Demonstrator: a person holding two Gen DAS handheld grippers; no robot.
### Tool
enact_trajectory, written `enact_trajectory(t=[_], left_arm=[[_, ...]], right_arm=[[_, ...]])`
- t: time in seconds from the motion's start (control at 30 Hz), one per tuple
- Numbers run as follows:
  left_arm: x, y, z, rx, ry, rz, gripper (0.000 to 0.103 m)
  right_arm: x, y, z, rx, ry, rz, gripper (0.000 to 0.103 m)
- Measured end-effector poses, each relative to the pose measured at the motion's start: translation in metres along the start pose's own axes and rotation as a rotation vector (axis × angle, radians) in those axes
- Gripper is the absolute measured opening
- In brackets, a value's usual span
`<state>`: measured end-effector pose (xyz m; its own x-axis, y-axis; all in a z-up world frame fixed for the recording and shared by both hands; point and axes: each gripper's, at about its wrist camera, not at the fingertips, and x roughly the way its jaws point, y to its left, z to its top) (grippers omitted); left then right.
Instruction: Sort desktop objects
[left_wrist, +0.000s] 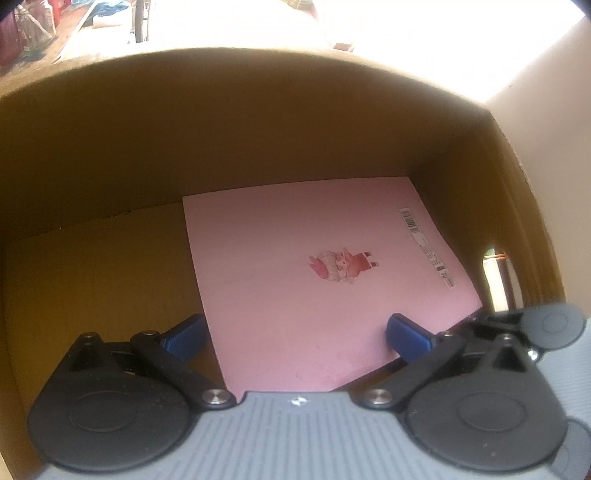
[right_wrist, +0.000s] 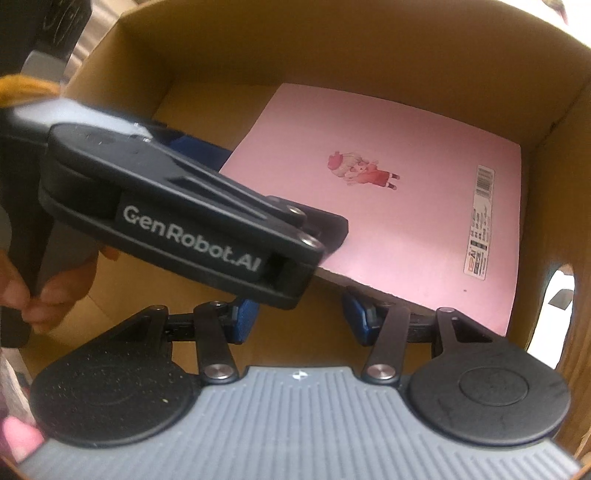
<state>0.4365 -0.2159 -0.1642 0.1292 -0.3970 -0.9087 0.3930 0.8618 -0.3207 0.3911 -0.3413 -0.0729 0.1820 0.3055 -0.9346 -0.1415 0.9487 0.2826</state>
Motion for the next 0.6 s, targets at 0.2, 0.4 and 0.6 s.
enact_trajectory(t=[0.2,0.4,0.6], left_arm=[[-0.003,-0.007,0.002,-0.028,0.009,-0.007,0.103],[-0.021,-0.017,0.011,-0.068,-0.01,0.013,0.103],[-0.066,-0.018,0.008,-0.067,-0.092,0.005,0.103]], right_arm=[[-0.017,-0.005,0.002,0.03,-0.021,0.023,0.052],[-0.066,0.005,-0.008,0.007,-0.103,0.016,0.06],[-0.139,0.021,-0.054,0.009,-0.25,0.015,0.067]])
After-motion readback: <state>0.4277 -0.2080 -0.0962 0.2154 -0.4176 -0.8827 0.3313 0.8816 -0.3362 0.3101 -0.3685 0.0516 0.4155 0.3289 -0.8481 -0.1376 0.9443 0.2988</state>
